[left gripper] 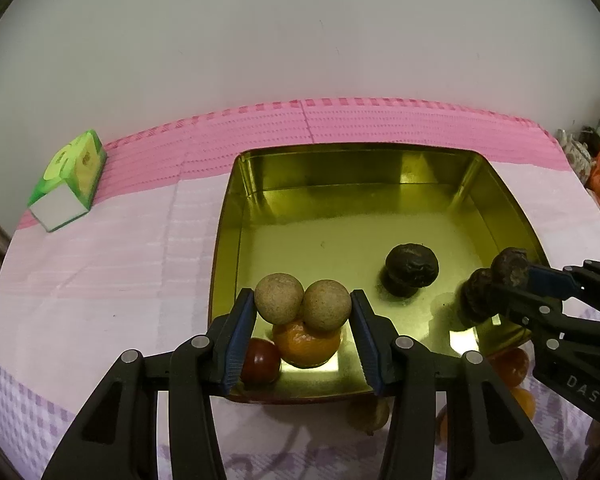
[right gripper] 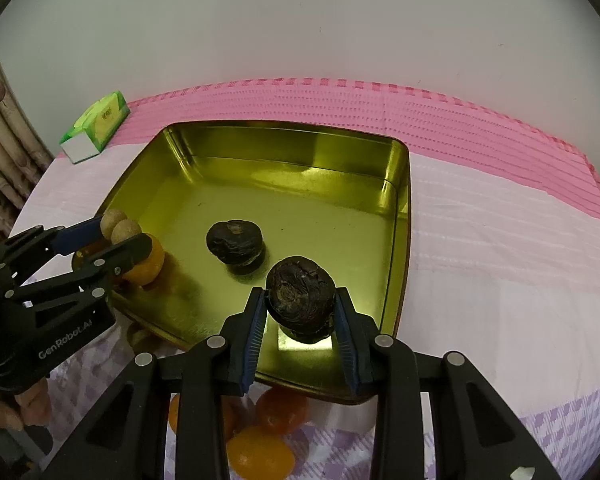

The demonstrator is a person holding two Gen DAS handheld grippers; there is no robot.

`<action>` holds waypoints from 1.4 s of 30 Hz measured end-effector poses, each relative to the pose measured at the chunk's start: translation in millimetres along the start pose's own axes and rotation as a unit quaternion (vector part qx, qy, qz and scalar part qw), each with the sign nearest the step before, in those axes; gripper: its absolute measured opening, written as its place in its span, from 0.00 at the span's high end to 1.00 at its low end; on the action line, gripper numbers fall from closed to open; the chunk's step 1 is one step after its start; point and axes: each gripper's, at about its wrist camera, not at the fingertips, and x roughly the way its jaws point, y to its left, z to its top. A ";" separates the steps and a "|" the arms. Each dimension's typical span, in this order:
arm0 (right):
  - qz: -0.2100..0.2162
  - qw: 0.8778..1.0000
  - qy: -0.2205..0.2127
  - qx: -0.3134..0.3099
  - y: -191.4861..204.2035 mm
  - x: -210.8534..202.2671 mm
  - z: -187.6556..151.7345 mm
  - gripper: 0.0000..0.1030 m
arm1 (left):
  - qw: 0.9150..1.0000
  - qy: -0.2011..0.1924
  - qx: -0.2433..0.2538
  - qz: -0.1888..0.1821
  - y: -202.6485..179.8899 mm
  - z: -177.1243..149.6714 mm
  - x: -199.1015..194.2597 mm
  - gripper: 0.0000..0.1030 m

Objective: Organize fruits
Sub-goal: 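Carry the small brown fruits and dark fruit over the tin with both tools, then open both tools to release the fruits inside the tin, then withdraw both open tools from the tin over the table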

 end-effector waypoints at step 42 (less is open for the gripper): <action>0.008 1.000 -0.007 0.012 5.8 -59.0 -63.3 0.60 | 1.000 -0.013 -0.006 -0.002 3.5 -47.2 -53.3 0.43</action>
